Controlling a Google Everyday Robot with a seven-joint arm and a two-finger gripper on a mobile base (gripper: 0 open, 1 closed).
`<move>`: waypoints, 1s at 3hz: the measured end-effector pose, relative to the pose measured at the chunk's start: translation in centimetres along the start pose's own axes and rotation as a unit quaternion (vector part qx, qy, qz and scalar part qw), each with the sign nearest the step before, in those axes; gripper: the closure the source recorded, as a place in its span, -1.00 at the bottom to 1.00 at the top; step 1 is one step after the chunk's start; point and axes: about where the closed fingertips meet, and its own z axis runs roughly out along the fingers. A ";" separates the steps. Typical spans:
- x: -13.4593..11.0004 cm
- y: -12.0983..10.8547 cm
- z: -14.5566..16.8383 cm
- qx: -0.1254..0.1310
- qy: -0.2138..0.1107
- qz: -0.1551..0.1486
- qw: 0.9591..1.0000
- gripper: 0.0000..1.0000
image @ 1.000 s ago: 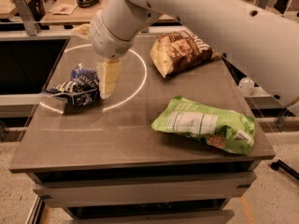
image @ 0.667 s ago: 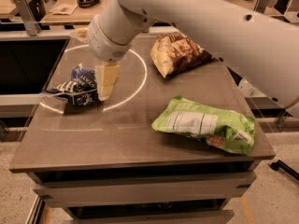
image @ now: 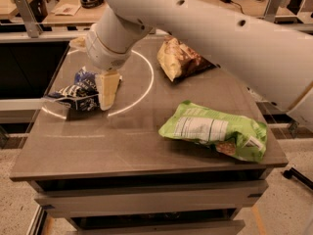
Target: Move blue chip bag near green rice chip bag
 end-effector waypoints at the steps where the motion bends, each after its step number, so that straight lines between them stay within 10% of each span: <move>1: -0.1 0.3 0.9 -0.012 0.001 -0.004 1.000 -1.00; 3: -0.6 0.3 2.7 -0.025 -0.005 -0.023 0.999 -0.65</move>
Offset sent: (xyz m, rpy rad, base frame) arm 0.0012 0.0196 -0.0219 -0.0378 0.0239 0.0561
